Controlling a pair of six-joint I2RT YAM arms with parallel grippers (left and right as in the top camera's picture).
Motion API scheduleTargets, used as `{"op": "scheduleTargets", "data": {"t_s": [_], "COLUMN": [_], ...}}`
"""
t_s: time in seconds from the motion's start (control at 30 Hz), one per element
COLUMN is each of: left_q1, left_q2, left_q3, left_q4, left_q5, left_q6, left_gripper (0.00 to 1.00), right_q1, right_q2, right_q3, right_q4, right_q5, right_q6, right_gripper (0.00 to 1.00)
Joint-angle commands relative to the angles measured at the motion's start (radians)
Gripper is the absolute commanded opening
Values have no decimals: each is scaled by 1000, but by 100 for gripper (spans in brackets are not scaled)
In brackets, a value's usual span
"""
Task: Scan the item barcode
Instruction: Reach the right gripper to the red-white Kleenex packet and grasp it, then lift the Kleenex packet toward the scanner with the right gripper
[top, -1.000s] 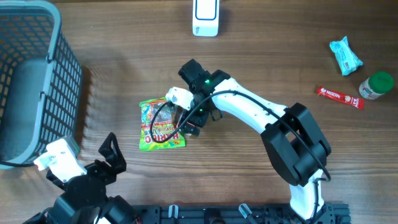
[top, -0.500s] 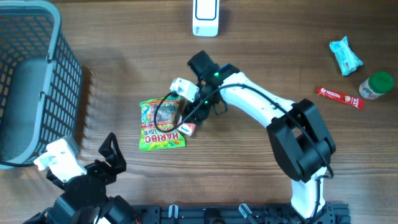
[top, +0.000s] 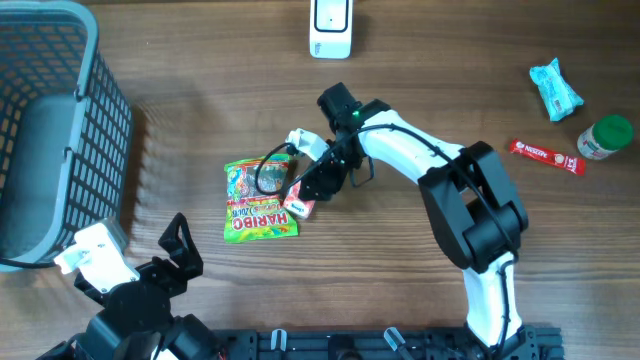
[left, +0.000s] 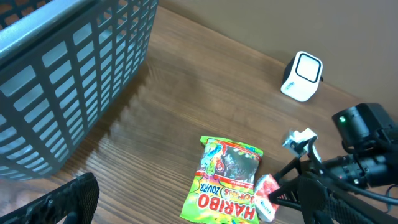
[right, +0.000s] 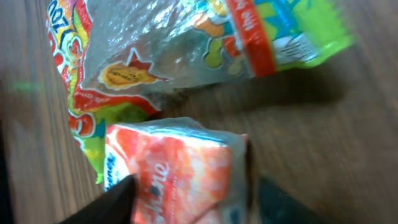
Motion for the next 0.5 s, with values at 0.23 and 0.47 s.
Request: {"op": "scheduleTargets", "data": {"t_s": [0.23,0.47], "left_q1": [6,6], "left_q2": [-3,-3], "left_q3": [-3,-3], "left_q4": [0,0], "left_q5": [-2,-2], "left_q6": [-13,-13], "left_gripper": [100,100], "right_q1": [-20,-93], "right_q2": [4,-70], "right_q3": [60,207], "right_q4": [-61,-278], "right_q5": [-31,-30], "right_q6": [402,966], "right_gripper": [4,4]}}
